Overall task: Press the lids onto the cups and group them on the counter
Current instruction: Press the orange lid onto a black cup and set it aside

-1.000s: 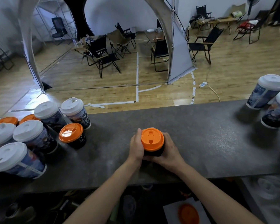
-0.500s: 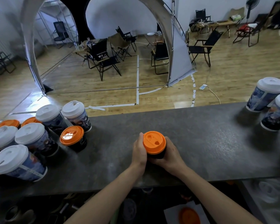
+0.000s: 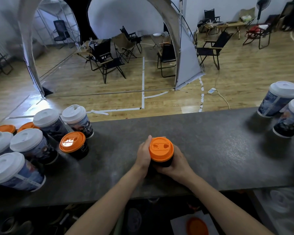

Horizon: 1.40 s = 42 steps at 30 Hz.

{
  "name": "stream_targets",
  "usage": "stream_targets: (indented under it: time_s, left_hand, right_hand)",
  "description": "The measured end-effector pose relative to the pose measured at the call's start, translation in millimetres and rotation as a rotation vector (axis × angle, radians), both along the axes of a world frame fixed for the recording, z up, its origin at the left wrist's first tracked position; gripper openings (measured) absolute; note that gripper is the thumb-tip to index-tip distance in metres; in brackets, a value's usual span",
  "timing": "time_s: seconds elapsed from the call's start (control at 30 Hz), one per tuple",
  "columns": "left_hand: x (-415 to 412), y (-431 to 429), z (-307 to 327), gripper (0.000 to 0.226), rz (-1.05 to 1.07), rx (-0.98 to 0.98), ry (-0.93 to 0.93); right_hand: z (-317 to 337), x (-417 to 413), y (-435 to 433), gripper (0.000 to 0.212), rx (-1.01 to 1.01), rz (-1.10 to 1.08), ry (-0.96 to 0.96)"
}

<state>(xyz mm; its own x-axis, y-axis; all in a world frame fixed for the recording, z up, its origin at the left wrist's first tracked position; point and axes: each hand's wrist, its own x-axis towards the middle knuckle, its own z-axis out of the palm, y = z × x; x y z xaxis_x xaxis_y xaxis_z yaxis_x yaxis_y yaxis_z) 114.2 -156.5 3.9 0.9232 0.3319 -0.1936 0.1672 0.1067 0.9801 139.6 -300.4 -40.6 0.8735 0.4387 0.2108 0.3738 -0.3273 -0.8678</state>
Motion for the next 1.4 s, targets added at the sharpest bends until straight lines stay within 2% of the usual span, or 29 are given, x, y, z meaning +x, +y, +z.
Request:
stream_targets:
  time_s: [0.17, 0.33, 0.5, 0.7, 0.9, 1.1, 1.2, 1.3, 1.4]
  left_hand:
    - [-5, -15, -10, 0.057, 0.189, 0.036, 0.006]
    - [1, 6, 1, 0.061, -0.048, 0.021, 0.052]
    - [-9, -11, -4, 0.053, 0.158, 0.061, 0.015]
    - [-2, 12, -2, 0.059, -0.060, 0.024, 0.061]
    - [-13, -13, -5, 0.051, 0.142, 0.067, -0.002]
    - [1, 14, -2, 0.048, -0.106, 0.147, -0.026]
    - [-1, 9, -7, 0.038, -0.007, 0.212, -0.083]
    - [-6, -2, -10, 0.034, 0.148, 0.170, -0.060]
    - [4, 3, -2, 0.041, 0.010, 0.016, 0.057]
  right_hand:
    - [1, -1, 3, 0.082, 0.021, -0.072, 0.038]
    - [-4, 2, -1, 0.083, -0.006, -0.016, 0.051]
    - [3, -4, 4, 0.090, 0.009, -0.054, 0.037]
    - [3, -1, -1, 0.081, -0.020, -0.022, 0.053]
    - [3, -4, 3, 0.094, 0.016, -0.030, 0.047]
    - [0, -1, -1, 0.085, -0.015, 0.001, 0.037]
    - [1, -3, 2, 0.093, -0.005, -0.021, 0.011]
    - [2, -2, 3, 0.095, 0.013, -0.055, 0.040]
    - [2, -1, 0, 0.085, 0.031, -0.030, 0.042]
